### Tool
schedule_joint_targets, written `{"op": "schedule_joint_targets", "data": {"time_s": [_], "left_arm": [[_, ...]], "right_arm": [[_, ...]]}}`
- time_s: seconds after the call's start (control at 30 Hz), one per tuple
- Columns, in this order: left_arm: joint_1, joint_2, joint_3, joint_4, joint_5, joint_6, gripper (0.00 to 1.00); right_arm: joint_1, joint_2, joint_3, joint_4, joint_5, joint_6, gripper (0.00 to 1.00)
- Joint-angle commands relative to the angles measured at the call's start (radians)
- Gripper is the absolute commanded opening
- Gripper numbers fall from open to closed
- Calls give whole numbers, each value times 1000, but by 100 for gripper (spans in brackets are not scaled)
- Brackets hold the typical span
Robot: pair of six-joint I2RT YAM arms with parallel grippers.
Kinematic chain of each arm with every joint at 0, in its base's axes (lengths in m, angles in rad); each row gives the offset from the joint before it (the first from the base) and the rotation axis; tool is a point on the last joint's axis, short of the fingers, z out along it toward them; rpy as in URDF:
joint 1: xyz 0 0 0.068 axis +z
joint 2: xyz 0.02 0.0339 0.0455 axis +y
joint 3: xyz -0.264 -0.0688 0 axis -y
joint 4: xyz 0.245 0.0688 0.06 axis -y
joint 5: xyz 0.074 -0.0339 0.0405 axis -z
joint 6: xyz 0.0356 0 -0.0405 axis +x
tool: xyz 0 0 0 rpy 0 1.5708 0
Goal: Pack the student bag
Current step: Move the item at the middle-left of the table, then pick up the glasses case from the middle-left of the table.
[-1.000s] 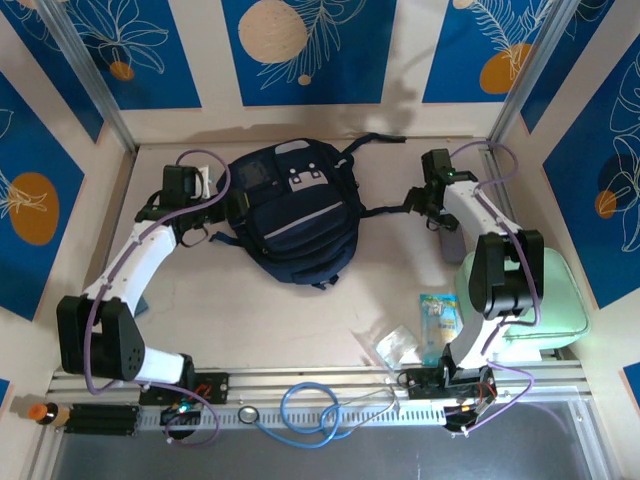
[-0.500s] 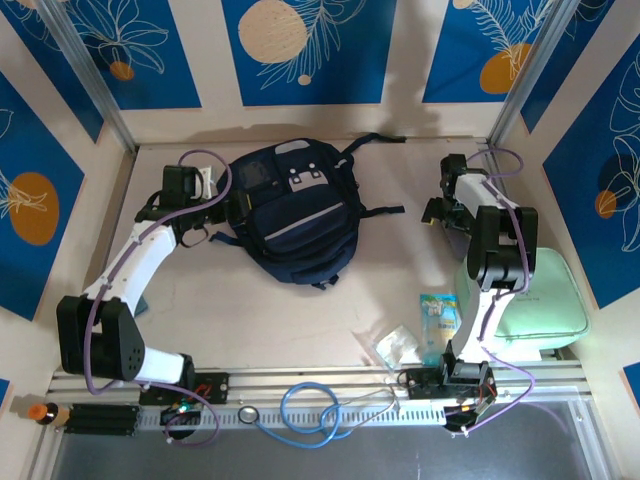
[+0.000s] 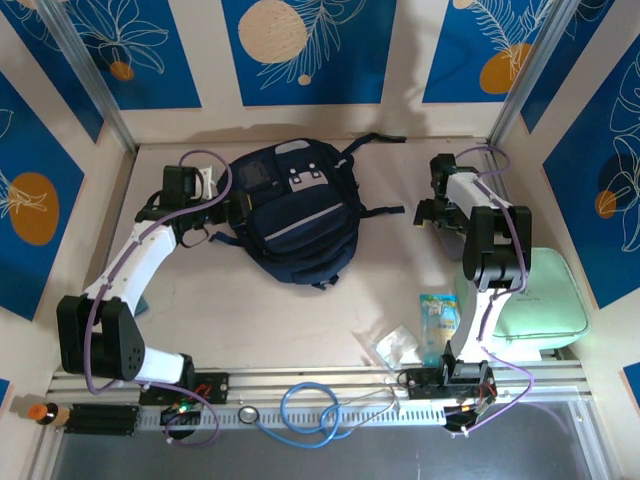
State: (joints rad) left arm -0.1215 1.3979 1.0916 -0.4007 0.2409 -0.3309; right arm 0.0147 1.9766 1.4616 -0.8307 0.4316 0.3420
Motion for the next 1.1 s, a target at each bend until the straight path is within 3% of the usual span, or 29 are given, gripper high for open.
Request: {"op": "schedule_joint_targets", "data": {"time_s": [0.0, 0.33, 0.5, 0.73, 1.07], "left_arm": [[10, 18, 9, -4, 34, 10, 100], [11, 20, 25, -23, 38, 10, 100], [10, 18, 26, -18, 54, 2, 100], [10, 21, 39, -28, 63, 1, 100], [8, 19, 39, -34, 70, -2, 100]], "right_arm": [[63, -14, -38, -25, -173, 68, 91], [43, -77, 12, -38, -135, 6, 93], [19, -31, 4, -44, -76, -58, 95], [11, 2, -19, -36, -214, -107, 96], [31, 21, -45, -49, -252, -100, 91]]}}
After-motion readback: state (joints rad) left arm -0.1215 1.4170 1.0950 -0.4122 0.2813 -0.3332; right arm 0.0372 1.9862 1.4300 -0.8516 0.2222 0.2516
